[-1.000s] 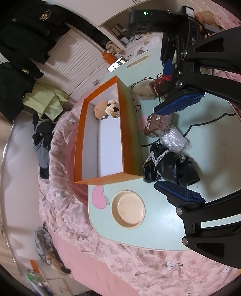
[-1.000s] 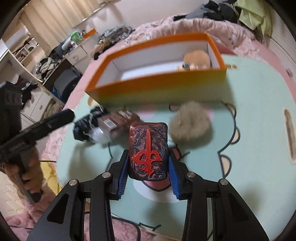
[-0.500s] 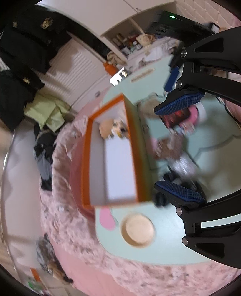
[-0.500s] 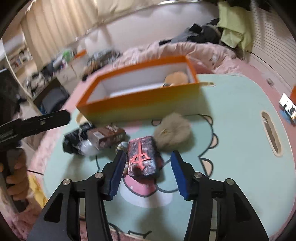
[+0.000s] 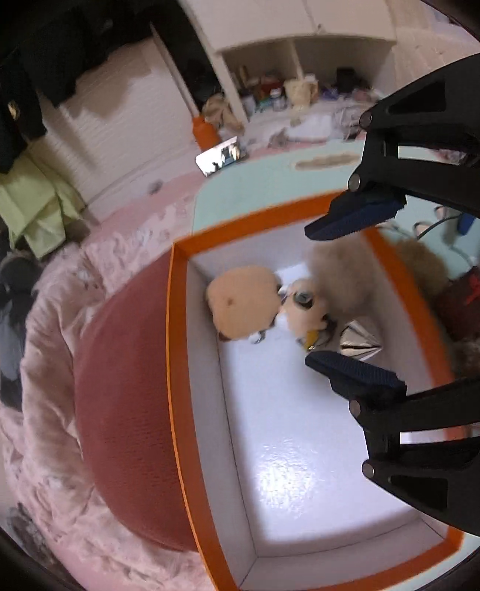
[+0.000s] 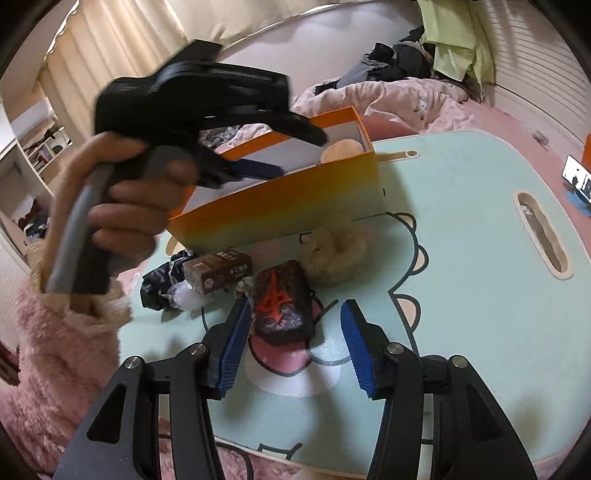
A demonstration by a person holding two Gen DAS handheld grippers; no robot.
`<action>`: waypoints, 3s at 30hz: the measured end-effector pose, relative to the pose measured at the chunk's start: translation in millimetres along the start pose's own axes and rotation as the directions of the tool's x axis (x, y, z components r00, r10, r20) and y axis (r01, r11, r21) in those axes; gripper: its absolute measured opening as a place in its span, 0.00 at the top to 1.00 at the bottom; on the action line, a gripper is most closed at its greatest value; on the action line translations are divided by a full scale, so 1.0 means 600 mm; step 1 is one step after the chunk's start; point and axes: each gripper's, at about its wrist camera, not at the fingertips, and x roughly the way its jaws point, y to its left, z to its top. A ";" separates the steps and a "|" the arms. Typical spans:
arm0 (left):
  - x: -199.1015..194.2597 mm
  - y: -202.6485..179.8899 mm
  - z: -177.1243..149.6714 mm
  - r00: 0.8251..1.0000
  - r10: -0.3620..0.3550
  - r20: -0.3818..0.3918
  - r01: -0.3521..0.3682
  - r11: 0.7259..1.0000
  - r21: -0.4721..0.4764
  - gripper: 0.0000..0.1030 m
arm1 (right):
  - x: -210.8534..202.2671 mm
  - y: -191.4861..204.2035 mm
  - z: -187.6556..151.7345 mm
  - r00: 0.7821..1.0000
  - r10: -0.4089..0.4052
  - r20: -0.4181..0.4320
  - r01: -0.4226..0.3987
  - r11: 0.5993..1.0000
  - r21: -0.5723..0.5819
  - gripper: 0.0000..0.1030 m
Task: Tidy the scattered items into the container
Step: 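Grasp white-haired doll figure in box with left tool, then carry doll figure out and set it on table with left tool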
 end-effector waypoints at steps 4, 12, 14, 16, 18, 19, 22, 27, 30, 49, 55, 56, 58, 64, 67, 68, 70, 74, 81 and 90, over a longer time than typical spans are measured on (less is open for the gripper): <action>0.022 -0.009 0.002 0.999 0.032 -0.022 -0.032 0.999 0.007 0.54 | 0.001 -0.005 -0.002 1.000 0.010 -0.009 -0.010 1.000 0.011 0.50; 0.038 0.000 0.002 0.999 0.046 0.001 -0.046 0.999 0.003 0.59 | 0.001 -0.008 -0.004 1.000 0.013 -0.018 -0.013 1.000 0.013 0.50; 0.035 0.006 0.002 0.998 0.063 0.000 -0.063 0.998 0.007 0.59 | 0.001 -0.010 -0.005 1.000 0.017 -0.021 -0.016 1.000 0.018 0.50; 0.029 0.015 0.002 0.996 0.085 0.008 -0.085 0.996 0.004 0.59 | 0.001 -0.011 -0.005 1.000 0.017 -0.022 -0.017 1.000 0.020 0.50; 0.021 0.031 0.002 0.993 0.117 0.026 -0.117 0.993 -0.004 0.59 | 0.001 -0.011 -0.005 0.999 0.019 -0.025 -0.019 1.000 0.019 0.50; 0.018 0.038 0.002 0.991 0.133 0.033 -0.133 0.991 -0.008 0.59 | 0.001 -0.011 -0.005 0.999 0.020 -0.027 -0.019 1.000 0.019 0.50; 0.015 0.045 0.000 0.988 0.148 0.049 -0.148 0.989 0.014 0.59 | 0.005 -0.010 -0.005 0.999 0.025 -0.036 -0.024 1.000 0.019 0.50; 0.014 0.040 -0.003 0.982 0.177 0.062 -0.180 0.982 0.053 0.61 | 0.003 -0.007 -0.008 0.999 0.021 -0.039 -0.020 1.000 0.017 0.50; 0.008 0.046 -0.001 0.984 0.168 0.061 -0.172 0.983 0.060 0.62 | 0.002 -0.008 -0.008 0.999 0.020 -0.035 -0.019 1.000 0.022 0.50; -0.198 0.052 -0.200 0.977 -0.057 0.207 0.010 0.975 0.222 0.62 | -0.002 -0.005 -0.004 0.999 0.021 -0.032 -0.020 0.999 0.025 0.50; -0.159 0.073 -0.276 0.988 -0.083 0.132 0.051 0.973 0.226 0.62 | 0.000 -0.005 -0.004 0.999 0.023 -0.039 -0.022 0.999 0.028 0.50; -0.146 0.074 -0.283 0.990 -0.078 0.115 0.051 0.973 0.227 0.62 | 0.001 -0.004 -0.004 0.999 0.022 -0.042 -0.021 0.999 0.025 0.50; -0.125 0.074 -0.290 0.994 -0.046 0.101 0.021 0.973 0.231 0.62 | 0.000 -0.002 -0.004 0.999 0.015 -0.043 -0.015 1.000 0.019 0.50; -0.087 0.086 -0.294 0.993 -0.009 0.120 -0.017 0.978 0.207 0.62 | -0.002 -0.005 -0.006 0.999 0.010 -0.041 -0.009 0.999 0.031 0.50; -0.087 0.083 -0.299 0.987 -0.018 0.157 -0.017 0.976 0.217 0.55 | -0.001 -0.003 -0.006 0.999 0.007 -0.046 -0.005 1.000 0.028 0.50; -0.091 0.081 -0.301 0.985 -0.027 0.169 -0.011 0.975 0.222 0.52 | -0.001 -0.002 -0.006 0.999 0.005 -0.046 -0.004 1.000 0.025 0.50; -0.101 0.079 -0.306 0.980 -0.058 0.190 0.013 0.973 0.229 0.39 | -0.001 -0.001 -0.006 0.999 0.002 -0.046 -0.001 1.000 0.021 0.50; -0.127 0.073 -0.310 0.970 -0.073 0.234 0.015 0.970 0.242 0.28 | 0.000 0.000 -0.006 0.999 -0.003 -0.049 0.004 1.000 0.019 0.50; -0.146 0.077 -0.313 0.968 -0.031 0.250 -0.029 0.971 0.236 0.25 | 0.001 0.000 -0.007 0.998 -0.011 -0.056 0.011 1.000 0.010 0.50; -0.155 0.084 -0.314 0.964 -0.017 0.265 -0.044 0.974 0.223 0.25 | -0.001 0.020 0.011 0.997 -0.046 -0.059 0.043 0.997 -0.066 0.50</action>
